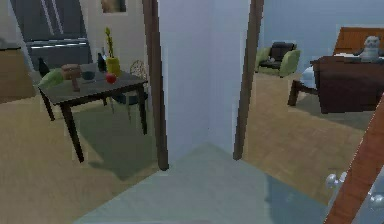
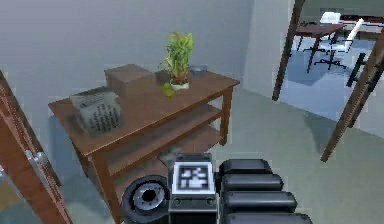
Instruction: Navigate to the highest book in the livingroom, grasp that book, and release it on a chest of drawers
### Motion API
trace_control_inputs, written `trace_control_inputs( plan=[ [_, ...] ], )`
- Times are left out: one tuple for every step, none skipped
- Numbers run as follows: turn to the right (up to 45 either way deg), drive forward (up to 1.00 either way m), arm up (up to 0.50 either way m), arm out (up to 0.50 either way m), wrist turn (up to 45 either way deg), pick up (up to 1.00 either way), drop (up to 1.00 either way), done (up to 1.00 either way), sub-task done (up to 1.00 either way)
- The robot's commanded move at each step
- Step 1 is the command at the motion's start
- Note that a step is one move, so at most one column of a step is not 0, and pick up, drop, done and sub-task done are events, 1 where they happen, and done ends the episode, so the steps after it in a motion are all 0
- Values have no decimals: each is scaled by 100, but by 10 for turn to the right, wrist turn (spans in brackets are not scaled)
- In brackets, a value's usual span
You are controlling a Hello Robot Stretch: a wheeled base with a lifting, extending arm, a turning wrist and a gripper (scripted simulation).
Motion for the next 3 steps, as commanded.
trace_control_inputs(
  plan=[
    [60, 0, 0, 0, 0, 0, 0, 0, 0],
    [0, 70, 0, 0, 0, 0, 0, 0, 0],
    [390, 0, 0, 0, 0, 0, 0, 0, 0]
  ],
)
